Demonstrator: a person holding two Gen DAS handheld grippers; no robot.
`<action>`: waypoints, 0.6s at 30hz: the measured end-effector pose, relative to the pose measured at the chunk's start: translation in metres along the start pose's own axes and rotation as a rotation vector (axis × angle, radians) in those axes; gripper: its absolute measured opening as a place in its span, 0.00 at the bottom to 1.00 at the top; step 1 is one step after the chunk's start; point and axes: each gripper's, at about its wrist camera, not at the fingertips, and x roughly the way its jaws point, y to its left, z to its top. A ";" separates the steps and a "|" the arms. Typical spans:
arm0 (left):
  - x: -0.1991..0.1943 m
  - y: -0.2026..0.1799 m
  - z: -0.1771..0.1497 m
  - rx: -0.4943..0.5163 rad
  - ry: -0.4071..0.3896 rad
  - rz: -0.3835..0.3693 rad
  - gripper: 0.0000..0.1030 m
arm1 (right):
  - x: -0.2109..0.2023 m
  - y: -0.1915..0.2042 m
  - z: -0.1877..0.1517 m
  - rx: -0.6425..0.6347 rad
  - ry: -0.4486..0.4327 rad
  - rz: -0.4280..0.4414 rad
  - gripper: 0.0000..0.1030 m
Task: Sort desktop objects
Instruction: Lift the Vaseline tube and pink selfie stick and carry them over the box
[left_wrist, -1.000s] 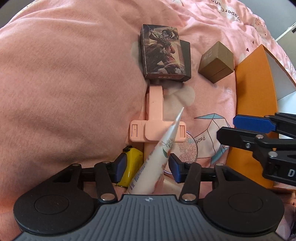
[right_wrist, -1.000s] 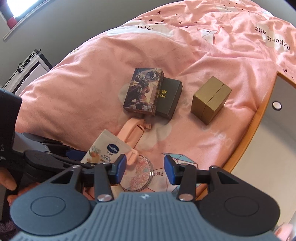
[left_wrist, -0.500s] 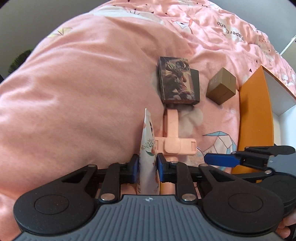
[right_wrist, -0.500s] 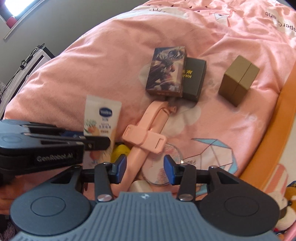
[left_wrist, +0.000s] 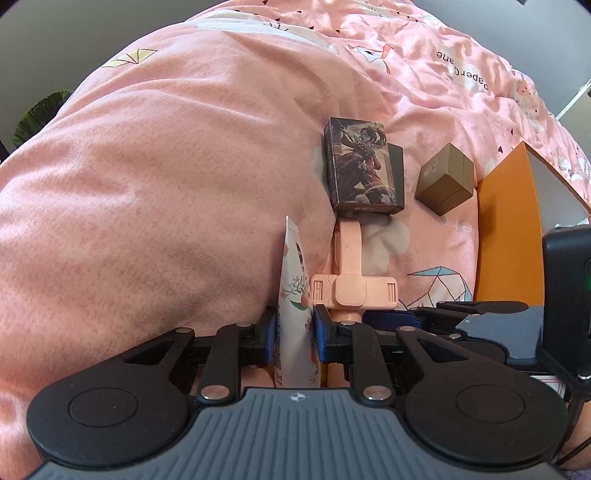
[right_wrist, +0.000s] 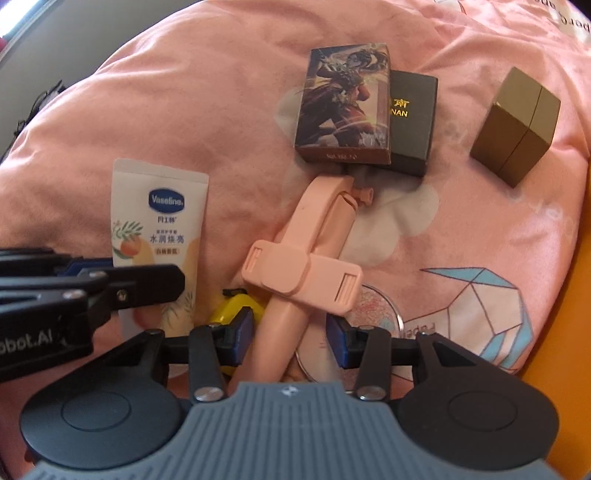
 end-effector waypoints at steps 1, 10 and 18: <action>0.001 0.001 0.000 -0.004 0.001 -0.003 0.23 | 0.002 0.000 0.001 0.006 -0.001 0.006 0.45; 0.000 0.005 -0.001 -0.023 0.009 -0.019 0.24 | 0.012 -0.005 0.001 0.049 -0.032 0.054 0.43; -0.014 0.000 -0.004 -0.018 -0.033 -0.031 0.22 | -0.009 -0.007 -0.009 0.071 -0.042 0.044 0.32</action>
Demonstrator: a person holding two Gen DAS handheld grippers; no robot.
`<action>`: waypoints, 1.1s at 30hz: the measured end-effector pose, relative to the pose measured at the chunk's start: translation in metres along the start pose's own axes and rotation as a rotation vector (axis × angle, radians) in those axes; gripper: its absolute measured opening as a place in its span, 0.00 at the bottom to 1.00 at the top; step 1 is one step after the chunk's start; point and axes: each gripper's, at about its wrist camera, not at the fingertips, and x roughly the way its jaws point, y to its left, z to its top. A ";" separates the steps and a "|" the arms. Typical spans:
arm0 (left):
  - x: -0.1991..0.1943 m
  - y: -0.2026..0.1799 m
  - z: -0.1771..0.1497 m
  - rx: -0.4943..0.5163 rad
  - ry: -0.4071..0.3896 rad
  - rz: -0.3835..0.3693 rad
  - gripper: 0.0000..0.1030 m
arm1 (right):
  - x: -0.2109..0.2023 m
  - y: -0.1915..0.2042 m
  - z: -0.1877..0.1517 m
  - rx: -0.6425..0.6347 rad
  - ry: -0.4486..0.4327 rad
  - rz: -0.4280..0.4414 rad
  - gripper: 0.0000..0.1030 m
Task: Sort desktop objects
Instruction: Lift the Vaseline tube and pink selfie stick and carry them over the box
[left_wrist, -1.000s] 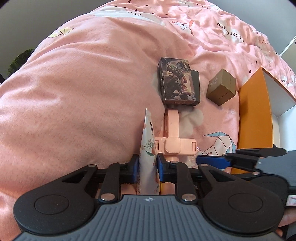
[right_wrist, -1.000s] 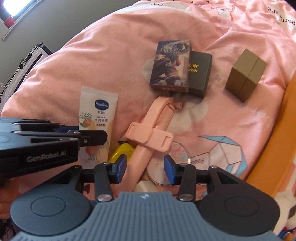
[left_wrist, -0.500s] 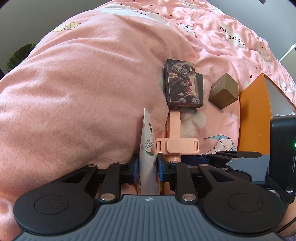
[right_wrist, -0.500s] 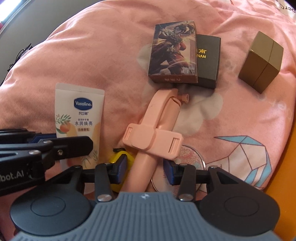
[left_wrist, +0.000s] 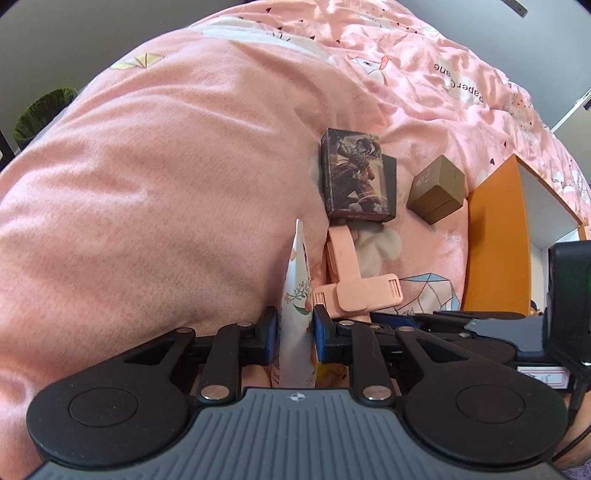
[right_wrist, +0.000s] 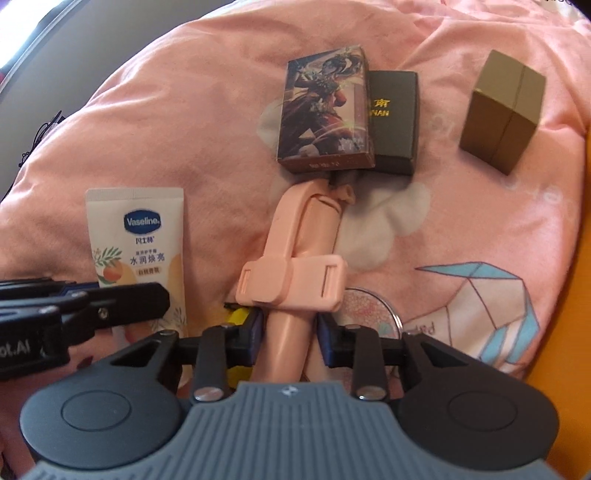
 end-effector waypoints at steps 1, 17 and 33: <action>-0.003 -0.001 0.000 0.002 -0.007 -0.005 0.22 | -0.006 0.000 -0.002 0.004 -0.003 0.006 0.31; -0.055 -0.045 0.011 0.057 -0.129 -0.102 0.22 | -0.116 -0.016 0.005 -0.024 -0.189 0.076 0.29; -0.051 -0.168 0.042 0.247 -0.188 -0.305 0.22 | -0.223 -0.092 0.012 -0.207 -0.314 -0.282 0.29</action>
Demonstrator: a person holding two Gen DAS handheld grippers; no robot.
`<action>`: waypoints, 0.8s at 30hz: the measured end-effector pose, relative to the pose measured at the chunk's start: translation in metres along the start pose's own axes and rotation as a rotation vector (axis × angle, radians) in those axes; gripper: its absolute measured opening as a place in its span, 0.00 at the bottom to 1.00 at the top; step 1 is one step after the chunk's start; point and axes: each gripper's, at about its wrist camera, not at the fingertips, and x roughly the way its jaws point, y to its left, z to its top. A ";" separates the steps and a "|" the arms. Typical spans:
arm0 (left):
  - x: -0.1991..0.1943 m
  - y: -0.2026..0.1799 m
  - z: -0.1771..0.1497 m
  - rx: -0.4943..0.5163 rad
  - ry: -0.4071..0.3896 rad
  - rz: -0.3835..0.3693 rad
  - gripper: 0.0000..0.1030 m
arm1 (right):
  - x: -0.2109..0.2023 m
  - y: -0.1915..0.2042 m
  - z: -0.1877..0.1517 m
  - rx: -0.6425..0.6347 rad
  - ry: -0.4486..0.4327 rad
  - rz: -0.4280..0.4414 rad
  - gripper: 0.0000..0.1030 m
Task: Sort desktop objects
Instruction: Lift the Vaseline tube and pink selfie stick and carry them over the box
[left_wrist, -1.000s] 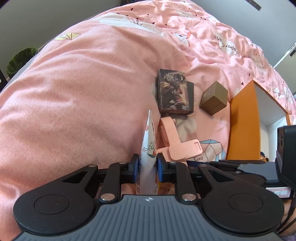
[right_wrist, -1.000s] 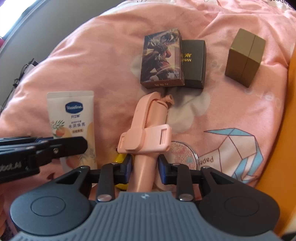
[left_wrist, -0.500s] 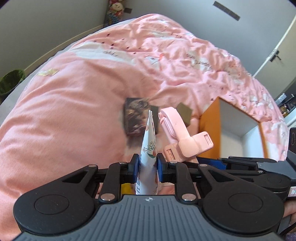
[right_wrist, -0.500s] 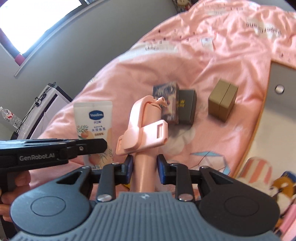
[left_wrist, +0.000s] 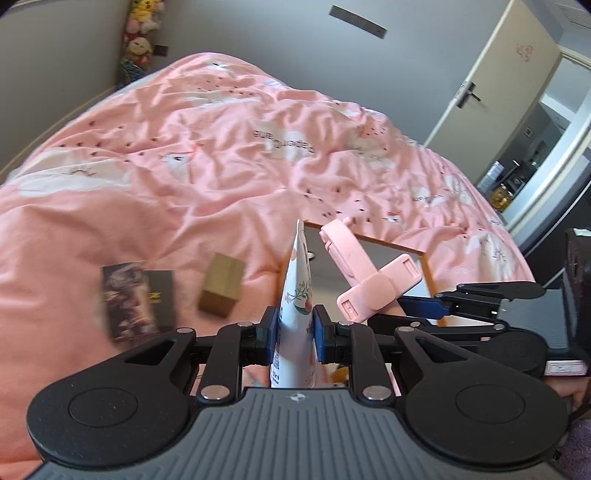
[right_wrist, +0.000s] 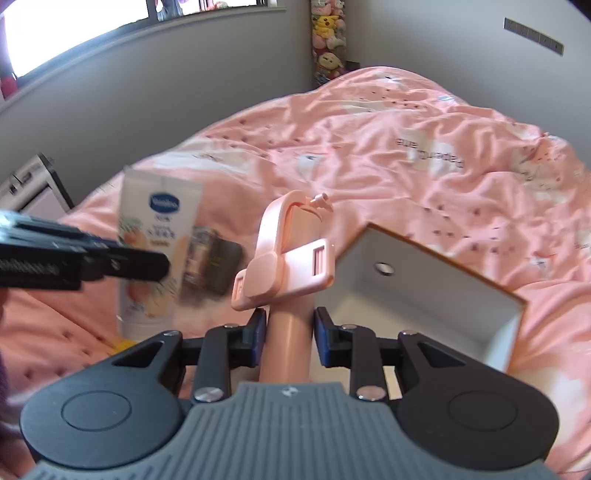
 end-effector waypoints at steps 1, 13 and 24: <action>0.007 -0.003 0.002 0.000 0.007 -0.003 0.22 | 0.003 -0.008 -0.001 -0.015 0.017 -0.020 0.29; 0.059 -0.016 0.013 -0.011 0.097 -0.010 0.22 | 0.064 -0.058 -0.013 -0.240 0.194 -0.145 0.29; 0.058 -0.011 0.017 -0.026 0.129 -0.049 0.22 | 0.109 -0.058 -0.021 -0.623 0.309 -0.116 0.28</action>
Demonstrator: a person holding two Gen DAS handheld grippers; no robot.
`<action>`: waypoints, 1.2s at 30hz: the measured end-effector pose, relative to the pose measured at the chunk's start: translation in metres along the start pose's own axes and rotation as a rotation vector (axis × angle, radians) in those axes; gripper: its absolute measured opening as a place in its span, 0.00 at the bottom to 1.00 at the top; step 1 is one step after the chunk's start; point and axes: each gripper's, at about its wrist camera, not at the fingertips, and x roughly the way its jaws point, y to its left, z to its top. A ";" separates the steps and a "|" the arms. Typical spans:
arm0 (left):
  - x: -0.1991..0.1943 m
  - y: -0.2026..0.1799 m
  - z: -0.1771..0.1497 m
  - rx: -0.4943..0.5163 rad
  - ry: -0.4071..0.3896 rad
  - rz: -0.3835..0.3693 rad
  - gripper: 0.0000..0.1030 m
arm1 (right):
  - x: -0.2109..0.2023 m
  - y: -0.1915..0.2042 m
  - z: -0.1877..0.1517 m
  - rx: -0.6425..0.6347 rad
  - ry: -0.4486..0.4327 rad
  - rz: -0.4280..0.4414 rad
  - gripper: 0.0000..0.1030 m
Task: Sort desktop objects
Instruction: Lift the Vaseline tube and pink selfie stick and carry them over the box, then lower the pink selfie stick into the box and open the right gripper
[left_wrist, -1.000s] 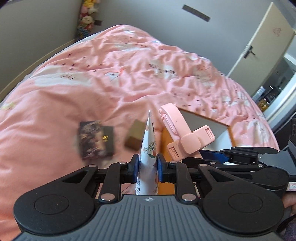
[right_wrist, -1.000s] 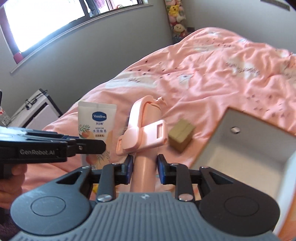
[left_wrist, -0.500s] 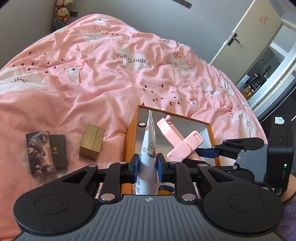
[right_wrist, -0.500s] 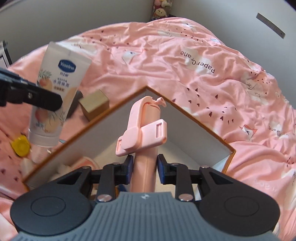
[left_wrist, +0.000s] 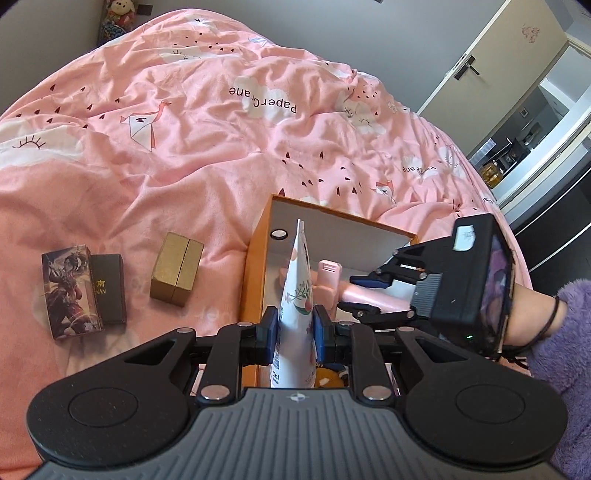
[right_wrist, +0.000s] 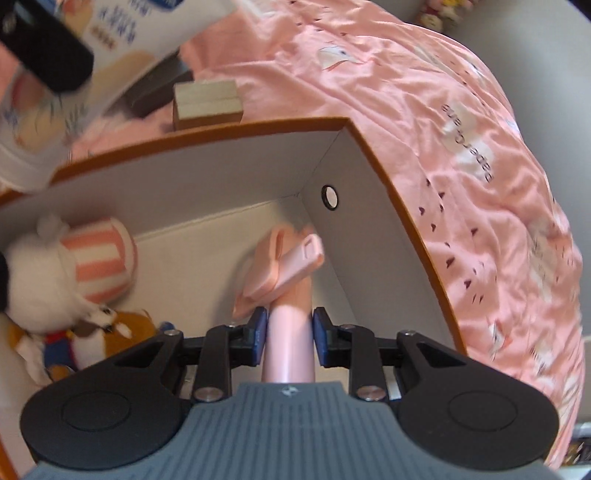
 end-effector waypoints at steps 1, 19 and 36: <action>0.002 -0.001 0.002 0.001 -0.001 0.000 0.22 | 0.004 0.000 0.001 -0.036 0.002 -0.008 0.27; 0.031 0.003 0.017 -0.008 0.055 -0.019 0.22 | 0.059 0.038 -0.021 -0.571 0.055 -0.331 0.28; 0.042 -0.003 0.022 0.007 0.063 -0.019 0.22 | 0.057 0.026 -0.009 -0.517 0.040 -0.360 0.30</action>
